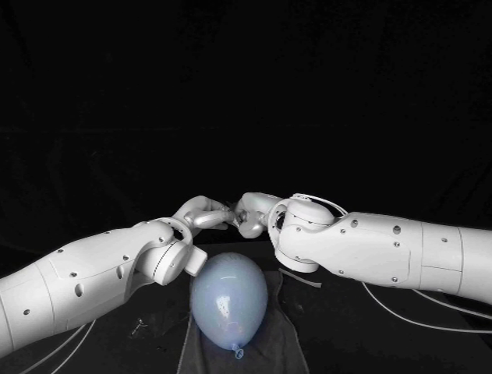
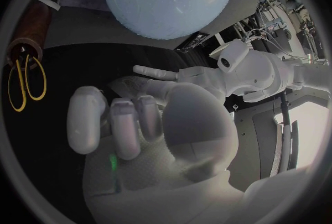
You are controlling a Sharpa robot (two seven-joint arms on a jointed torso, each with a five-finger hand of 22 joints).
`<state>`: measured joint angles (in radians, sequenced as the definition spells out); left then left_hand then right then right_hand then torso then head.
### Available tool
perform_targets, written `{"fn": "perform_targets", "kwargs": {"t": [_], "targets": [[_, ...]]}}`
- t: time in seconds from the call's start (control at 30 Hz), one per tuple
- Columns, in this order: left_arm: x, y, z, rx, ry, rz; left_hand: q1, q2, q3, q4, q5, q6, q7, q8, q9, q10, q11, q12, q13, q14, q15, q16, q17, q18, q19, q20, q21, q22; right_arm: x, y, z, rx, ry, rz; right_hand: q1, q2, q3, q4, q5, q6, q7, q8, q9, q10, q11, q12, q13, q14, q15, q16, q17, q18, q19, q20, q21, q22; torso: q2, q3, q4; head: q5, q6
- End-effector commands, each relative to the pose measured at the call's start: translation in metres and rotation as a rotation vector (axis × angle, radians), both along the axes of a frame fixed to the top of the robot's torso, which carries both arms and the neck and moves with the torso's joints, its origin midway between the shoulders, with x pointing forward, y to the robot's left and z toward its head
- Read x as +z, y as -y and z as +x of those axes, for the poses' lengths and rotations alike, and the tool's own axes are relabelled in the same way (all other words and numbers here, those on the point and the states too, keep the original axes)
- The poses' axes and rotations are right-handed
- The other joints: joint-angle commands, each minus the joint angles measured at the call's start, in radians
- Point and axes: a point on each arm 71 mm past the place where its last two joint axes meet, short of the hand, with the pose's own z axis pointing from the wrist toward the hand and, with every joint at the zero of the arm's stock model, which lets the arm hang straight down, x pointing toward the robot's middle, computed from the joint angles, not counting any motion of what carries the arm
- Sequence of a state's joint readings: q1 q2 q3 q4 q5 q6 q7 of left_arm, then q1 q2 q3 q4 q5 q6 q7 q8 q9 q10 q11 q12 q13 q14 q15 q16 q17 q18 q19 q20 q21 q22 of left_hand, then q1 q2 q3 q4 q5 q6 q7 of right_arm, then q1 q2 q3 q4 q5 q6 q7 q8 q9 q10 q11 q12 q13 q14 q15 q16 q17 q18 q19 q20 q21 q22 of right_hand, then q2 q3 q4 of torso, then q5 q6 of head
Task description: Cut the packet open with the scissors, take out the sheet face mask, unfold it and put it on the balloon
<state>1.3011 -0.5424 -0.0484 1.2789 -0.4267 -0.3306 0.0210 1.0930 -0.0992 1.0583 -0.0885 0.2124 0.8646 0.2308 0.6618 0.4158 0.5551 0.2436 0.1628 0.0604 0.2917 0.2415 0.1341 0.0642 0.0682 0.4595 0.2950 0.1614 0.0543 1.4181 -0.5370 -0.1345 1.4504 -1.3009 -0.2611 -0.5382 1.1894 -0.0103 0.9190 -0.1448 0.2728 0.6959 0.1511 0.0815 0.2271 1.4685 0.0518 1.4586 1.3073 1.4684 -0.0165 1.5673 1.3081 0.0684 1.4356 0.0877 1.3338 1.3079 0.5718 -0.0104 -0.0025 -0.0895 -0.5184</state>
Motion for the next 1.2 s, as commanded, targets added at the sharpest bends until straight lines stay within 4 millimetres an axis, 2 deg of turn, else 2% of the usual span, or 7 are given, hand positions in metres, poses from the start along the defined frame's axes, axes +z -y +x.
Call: {"fn": "perform_targets", "kwargs": {"t": [0.03, 0.27, 0.57, 0.93, 1.2], "targets": [[0.011, 0.005, 0.000, -0.040, 0.056, -0.037, 0.000, 0.009, 0.046, -0.040, 0.002, 0.016, 0.004, 0.034, 0.001, 0.003, -0.006, -0.003, -0.002, 0.009, 0.000, -0.007, -0.001, -0.007, 0.008, -0.001, -0.006, -0.001, -0.006, 0.001, -0.005, 0.020, -0.038, -0.019, -0.011, 0.002, 0.005, -0.003, 0.002, 0.020, -0.001, 0.006, 0.005, 0.035, -0.007, 0.008, 0.175, 0.102, -0.008, 0.003, 0.263, -0.005, -0.001, -0.007, 0.008, 0.109, 0.000, 0.0004, -0.0003, 0.000, 0.001], [0.011, 0.003, 0.001, -0.033, 0.053, -0.038, -0.001, 0.009, 0.046, -0.040, 0.007, 0.016, 0.004, 0.034, 0.001, 0.003, -0.006, -0.004, -0.002, 0.010, -0.001, -0.008, -0.001, -0.007, 0.008, -0.001, -0.007, -0.002, -0.004, 0.008, -0.011, 0.029, -0.039, -0.024, -0.013, 0.001, 0.006, -0.005, 0.001, 0.043, -0.003, 0.012, 0.010, 0.035, -0.007, 0.009, 0.175, 0.102, -0.009, 0.003, 0.263, -0.006, 0.000, -0.008, 0.009, 0.110, 0.000, 0.0007, 0.0002, -0.002, 0.001], [0.010, 0.001, 0.002, -0.027, 0.050, -0.039, -0.003, 0.009, 0.048, -0.041, 0.016, 0.017, 0.004, 0.036, 0.001, 0.005, -0.007, -0.004, -0.002, 0.012, -0.001, -0.009, -0.002, -0.007, 0.007, -0.001, -0.010, -0.002, 0.001, 0.016, -0.021, 0.039, -0.044, -0.002, -0.019, 0.001, 0.009, -0.007, -0.003, 0.119, -0.008, 0.030, 0.028, 0.037, -0.008, 0.011, 0.177, 0.102, -0.011, 0.003, 0.263, -0.005, -0.001, -0.011, 0.007, 0.110, 0.000, 0.0001, 0.0005, -0.005, -0.002], [0.010, 0.002, 0.002, -0.030, 0.045, -0.033, -0.005, 0.008, 0.048, -0.042, 0.022, 0.018, 0.004, 0.037, 0.000, 0.006, -0.007, -0.004, -0.002, 0.008, -0.001, -0.012, -0.003, -0.007, 0.005, -0.001, -0.012, -0.003, 0.015, 0.026, -0.032, 0.037, 0.020, 0.147, -0.023, -0.003, 0.010, -0.011, -0.003, 0.145, -0.012, 0.040, 0.031, 0.042, -0.008, 0.018, 0.184, 0.102, -0.011, 0.003, 0.263, -0.006, 0.000, -0.012, 0.010, 0.114, 0.000, -0.0003, 0.0011, -0.008, -0.002], [0.009, 0.002, 0.002, -0.033, 0.041, -0.029, -0.006, 0.007, 0.049, -0.042, 0.025, 0.019, 0.003, 0.038, 0.000, 0.007, -0.007, -0.004, -0.002, 0.005, -0.001, -0.015, -0.004, -0.007, 0.003, -0.001, -0.014, -0.003, 0.021, 0.032, -0.036, 0.049, 0.060, 0.232, -0.021, -0.009, 0.013, -0.013, -0.032, 0.167, -0.010, 0.047, 0.032, 0.044, -0.001, 0.022, 0.186, 0.102, -0.006, 0.003, 0.263, -0.007, 0.000, -0.009, 0.009, 0.115, 0.001, -0.0007, 0.0005, -0.007, -0.003]]}}
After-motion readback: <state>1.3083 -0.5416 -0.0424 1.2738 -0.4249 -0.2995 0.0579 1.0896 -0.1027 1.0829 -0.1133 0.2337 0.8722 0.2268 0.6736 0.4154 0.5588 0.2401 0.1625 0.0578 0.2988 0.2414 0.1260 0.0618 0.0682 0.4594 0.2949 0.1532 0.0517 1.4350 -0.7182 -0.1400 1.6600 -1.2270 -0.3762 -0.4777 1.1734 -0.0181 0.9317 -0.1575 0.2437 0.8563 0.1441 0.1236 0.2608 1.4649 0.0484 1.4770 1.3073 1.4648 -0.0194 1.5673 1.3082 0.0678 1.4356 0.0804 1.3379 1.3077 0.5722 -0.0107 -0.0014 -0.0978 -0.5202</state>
